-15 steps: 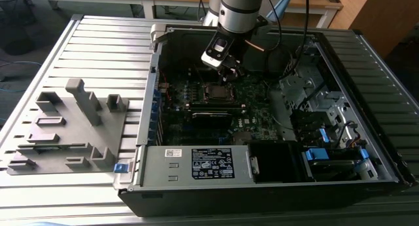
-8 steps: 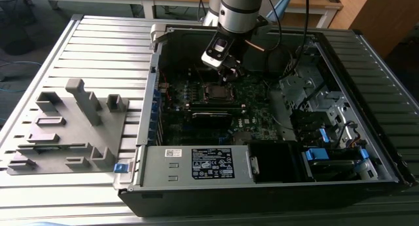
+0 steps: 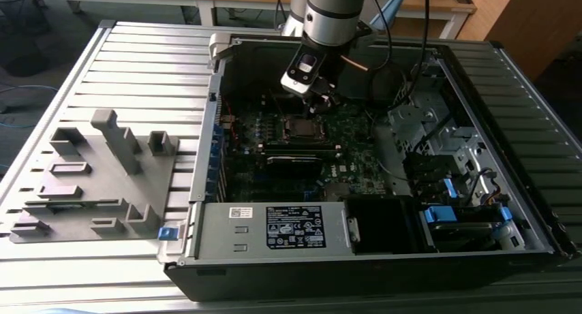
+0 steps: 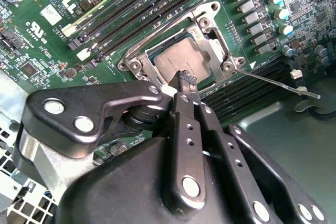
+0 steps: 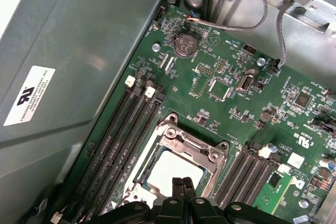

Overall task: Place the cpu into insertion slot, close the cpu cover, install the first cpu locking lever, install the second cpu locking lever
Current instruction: 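Close the cpu cover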

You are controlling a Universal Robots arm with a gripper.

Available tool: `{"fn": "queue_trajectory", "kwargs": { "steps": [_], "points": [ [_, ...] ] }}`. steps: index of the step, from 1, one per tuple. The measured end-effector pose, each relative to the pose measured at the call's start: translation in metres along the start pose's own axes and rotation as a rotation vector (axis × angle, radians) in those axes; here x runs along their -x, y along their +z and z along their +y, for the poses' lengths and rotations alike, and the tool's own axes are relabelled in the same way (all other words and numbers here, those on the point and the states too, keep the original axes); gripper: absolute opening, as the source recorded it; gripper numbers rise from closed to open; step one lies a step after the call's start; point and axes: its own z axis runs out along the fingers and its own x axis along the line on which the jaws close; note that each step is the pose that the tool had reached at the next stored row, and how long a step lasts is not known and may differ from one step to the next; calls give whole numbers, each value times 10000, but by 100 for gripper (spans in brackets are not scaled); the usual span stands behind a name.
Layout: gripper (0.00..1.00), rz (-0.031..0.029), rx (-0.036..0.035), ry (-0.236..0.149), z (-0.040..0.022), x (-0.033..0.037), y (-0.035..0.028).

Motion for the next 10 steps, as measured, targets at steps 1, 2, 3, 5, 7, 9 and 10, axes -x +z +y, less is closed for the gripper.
{"fn": "queue_trajectory", "kwargs": {
  "steps": [1,2,3,5,7,9,10],
  "points": [
    [11,0,0,-1,0,0,0],
    [11,0,0,-1,0,0,0],
    [11,0,0,-2,0,0,0],
    [11,0,0,-3,0,0,0],
    [11,0,0,-4,0,0,0],
    [11,1,0,-13,0,0,0],
    [11,-1,-1,-30,0,0,0]
  ]
}}
